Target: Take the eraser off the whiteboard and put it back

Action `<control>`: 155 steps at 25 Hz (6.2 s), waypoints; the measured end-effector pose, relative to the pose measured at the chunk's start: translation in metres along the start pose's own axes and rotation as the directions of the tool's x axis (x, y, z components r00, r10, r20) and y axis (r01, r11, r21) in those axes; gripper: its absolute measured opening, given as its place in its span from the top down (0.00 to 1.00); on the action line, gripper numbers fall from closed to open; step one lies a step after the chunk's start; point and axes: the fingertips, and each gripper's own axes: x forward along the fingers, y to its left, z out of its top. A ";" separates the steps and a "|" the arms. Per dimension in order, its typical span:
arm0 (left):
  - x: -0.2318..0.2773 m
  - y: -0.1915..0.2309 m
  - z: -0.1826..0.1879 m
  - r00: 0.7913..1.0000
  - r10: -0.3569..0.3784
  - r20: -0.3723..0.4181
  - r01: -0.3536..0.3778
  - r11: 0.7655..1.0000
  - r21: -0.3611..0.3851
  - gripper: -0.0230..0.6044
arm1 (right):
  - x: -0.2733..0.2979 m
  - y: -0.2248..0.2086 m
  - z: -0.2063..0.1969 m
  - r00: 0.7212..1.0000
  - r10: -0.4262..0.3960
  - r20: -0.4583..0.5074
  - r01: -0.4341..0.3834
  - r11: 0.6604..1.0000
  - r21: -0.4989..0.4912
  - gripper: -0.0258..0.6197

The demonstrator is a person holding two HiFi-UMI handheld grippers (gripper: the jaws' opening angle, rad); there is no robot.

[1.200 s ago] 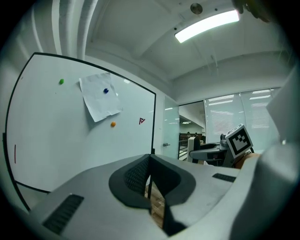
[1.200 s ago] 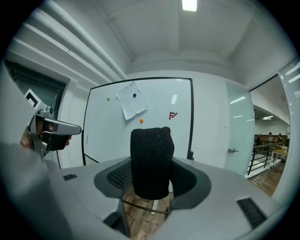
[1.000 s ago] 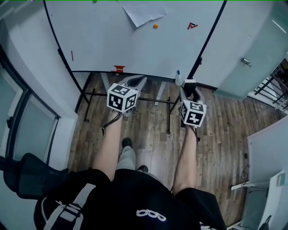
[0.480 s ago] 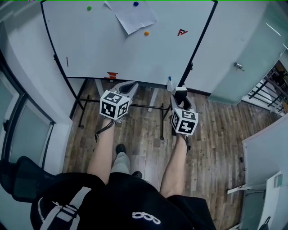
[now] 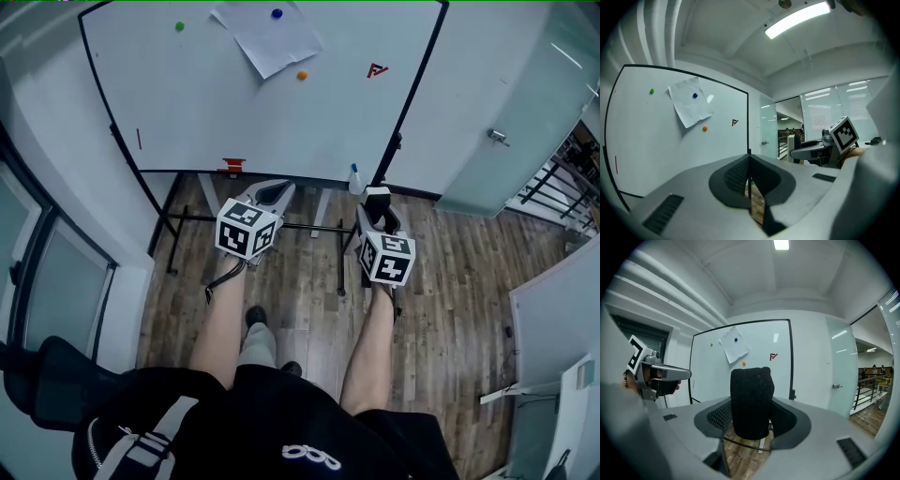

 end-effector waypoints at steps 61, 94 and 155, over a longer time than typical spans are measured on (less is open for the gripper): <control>0.300 0.229 0.032 0.991 -0.133 0.019 0.134 0.990 -0.049 0.95 | 0.405 -0.084 0.072 0.991 -0.134 -0.020 0.135 0.991 0.020 0.59; 0.301 0.197 0.000 0.996 -0.079 -0.035 0.076 0.994 -0.080 0.95 | 0.377 -0.095 0.027 0.999 -0.020 -0.033 0.025 0.984 0.178 0.53; 0.082 0.009 -0.019 1.000 -0.020 0.018 0.020 1.000 -0.001 0.95 | 0.054 -0.033 -0.004 0.992 0.110 0.060 -0.111 0.993 0.026 0.92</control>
